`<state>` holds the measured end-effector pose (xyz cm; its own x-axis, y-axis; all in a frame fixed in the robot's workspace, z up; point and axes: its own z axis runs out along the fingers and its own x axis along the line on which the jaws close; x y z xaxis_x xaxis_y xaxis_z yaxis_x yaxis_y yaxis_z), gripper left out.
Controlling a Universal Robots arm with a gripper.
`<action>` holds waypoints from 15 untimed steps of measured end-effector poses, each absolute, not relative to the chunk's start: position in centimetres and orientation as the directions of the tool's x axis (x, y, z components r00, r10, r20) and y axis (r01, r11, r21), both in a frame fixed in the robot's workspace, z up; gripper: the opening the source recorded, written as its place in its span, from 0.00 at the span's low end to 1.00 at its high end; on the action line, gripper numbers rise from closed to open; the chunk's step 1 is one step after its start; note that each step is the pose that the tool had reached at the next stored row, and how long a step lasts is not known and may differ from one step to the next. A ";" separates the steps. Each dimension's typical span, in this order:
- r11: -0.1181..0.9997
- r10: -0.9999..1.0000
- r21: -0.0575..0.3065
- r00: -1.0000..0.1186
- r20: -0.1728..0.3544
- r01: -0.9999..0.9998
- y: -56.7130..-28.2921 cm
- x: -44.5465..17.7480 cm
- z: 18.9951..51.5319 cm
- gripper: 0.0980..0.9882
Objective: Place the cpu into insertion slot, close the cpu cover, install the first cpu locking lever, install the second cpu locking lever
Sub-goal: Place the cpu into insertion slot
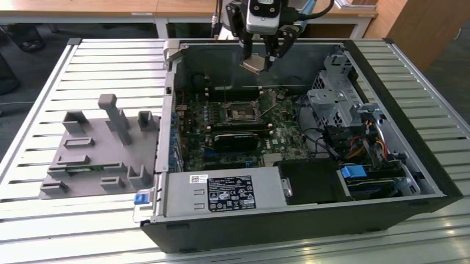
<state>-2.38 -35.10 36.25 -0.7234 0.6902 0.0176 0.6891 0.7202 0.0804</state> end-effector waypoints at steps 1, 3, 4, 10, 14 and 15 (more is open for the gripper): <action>0.719 0.691 0.080 -0.722 0.018 0.690 -35.1 -2.4 36.3 0.48; 0.717 0.694 0.080 -0.720 0.018 0.693 -35.1 -2.4 36.3 0.48; 0.715 0.695 0.080 -0.719 0.018 0.694 -35.1 -2.4 36.3 0.48; 0.708 0.702 0.080 -0.712 0.018 0.701 -35.1 -2.4 36.3 0.48; 0.704 0.707 0.080 -0.707 0.018 0.706 -35.1 -2.4 36.3 0.48; 0.702 0.709 0.080 -0.705 0.018 0.708 -35.1 -2.4 36.3 0.48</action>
<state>-2.40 -35.10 36.25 -0.7050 0.7090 0.0175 0.7078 0.7019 0.0804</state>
